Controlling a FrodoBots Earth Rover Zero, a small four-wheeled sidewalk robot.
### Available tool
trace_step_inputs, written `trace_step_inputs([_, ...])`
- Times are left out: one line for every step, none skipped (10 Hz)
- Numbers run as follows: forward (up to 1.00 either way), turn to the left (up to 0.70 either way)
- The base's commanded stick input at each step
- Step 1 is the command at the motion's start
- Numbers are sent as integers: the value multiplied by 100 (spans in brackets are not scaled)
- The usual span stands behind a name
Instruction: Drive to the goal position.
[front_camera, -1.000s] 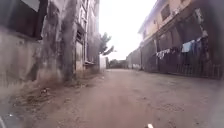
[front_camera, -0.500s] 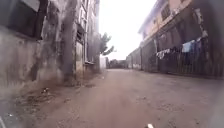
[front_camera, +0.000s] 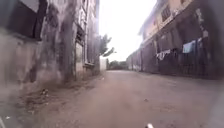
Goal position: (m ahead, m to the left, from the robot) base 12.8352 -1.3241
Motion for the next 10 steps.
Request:
trace_step_inputs([100,0])
trace_step_inputs([100,0])
trace_step_inputs([100,0])
trace_step_inputs([100,0])
trace_step_inputs([100,0])
trace_step_inputs([100,0])
trace_step_inputs([100,0])
trace_step_inputs([100,0])
trace_step_inputs([100,-11])
trace_step_inputs([100,-31])
